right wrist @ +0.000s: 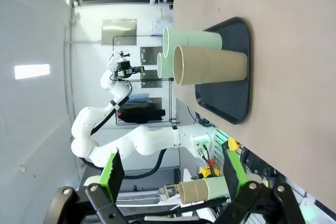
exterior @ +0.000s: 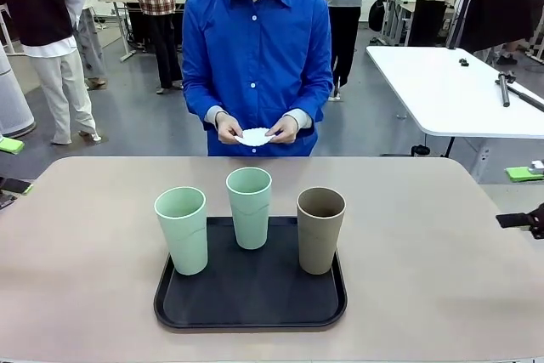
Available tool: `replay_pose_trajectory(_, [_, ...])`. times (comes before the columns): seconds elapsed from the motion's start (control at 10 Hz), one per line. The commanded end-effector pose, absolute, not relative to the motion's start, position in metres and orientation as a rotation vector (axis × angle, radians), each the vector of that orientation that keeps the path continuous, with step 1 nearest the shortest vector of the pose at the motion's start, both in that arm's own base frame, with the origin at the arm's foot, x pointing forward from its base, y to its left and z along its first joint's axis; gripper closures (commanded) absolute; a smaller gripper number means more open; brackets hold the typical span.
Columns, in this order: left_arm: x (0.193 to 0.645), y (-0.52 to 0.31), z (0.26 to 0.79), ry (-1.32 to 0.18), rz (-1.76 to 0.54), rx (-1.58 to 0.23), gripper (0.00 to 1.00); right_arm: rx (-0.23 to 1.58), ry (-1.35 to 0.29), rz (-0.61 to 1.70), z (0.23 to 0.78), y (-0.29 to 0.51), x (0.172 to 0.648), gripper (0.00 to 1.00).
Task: Place coasters on the table and set cups on them.
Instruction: Pick up one Reusable plastic cup and place it on a coaster set by the human.
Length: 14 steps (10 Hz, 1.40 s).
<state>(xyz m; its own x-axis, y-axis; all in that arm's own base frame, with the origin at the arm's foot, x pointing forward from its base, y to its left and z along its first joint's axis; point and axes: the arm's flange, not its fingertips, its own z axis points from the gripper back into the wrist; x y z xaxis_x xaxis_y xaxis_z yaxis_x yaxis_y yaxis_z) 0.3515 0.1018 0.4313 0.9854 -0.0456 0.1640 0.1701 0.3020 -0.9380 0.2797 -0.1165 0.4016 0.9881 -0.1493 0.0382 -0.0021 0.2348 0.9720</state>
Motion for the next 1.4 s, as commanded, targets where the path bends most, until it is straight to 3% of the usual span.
replay_pose_trajectory(0.0, [0.341, 0.097, 0.442, -0.161, -0.107, -1.261, 0.00, 1.318, -0.174, -0.100, 0.402, -0.119, 0.258, 0.00])
replay_pose_trajectory(0.4, [0.324, 0.080, 0.449, -0.156, -0.094, -1.200, 0.00, 1.325, -0.191, -0.077, 0.399, -0.132, 0.246, 0.00])
replay_pose_trajectory(1.3, [0.335, 0.098, 0.442, -0.158, -0.109, -1.246, 0.00, 1.334, -0.194, -0.151, 0.405, -0.143, 0.259, 0.00])
